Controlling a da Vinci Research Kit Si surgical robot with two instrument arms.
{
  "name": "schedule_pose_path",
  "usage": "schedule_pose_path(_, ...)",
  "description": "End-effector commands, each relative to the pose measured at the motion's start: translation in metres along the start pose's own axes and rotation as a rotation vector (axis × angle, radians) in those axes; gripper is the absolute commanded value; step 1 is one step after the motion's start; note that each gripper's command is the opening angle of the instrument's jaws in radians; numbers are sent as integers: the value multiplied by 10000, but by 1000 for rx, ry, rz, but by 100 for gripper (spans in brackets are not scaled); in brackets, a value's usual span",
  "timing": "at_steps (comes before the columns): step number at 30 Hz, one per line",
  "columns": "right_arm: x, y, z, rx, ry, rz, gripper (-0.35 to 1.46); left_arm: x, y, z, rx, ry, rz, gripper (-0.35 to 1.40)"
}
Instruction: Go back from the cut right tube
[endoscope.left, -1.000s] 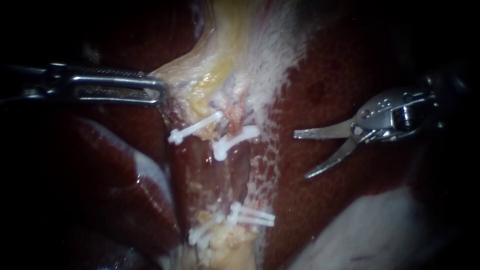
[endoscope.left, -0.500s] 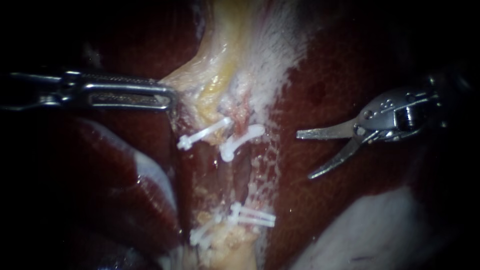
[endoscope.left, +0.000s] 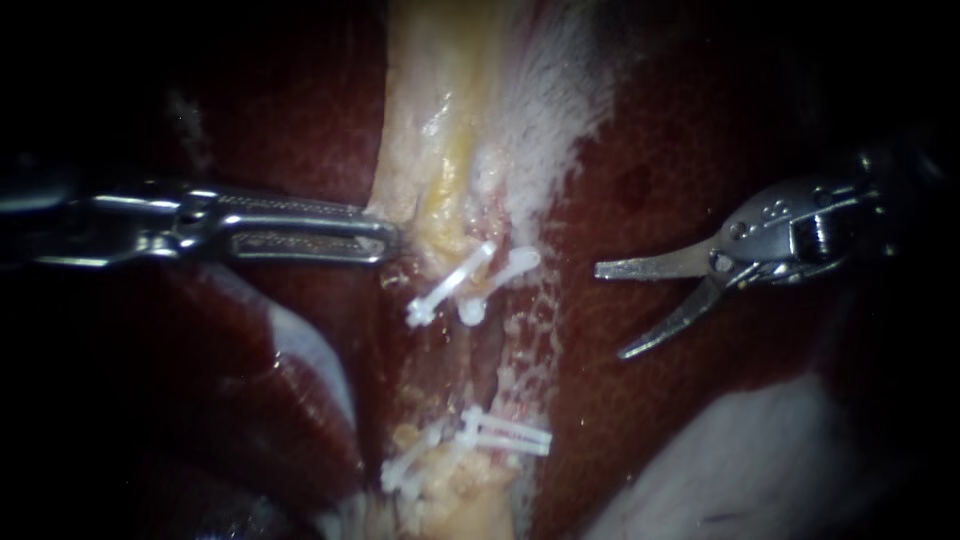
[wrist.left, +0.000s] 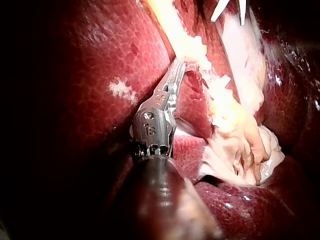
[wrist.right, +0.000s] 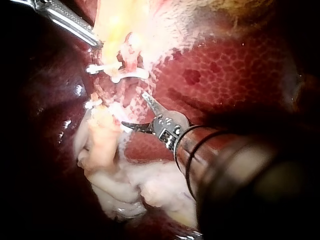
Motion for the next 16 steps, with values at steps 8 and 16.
schedule_pose_path(8, 0, 0, 0, 0, 0, 0, 145, 2, 0, 2, 1, 4, -3, -21)
schedule_pose_path(16, 0, -1, -1, 0, 0, 0, 145, 2, 0, 2, 1, 4, -3, -21)
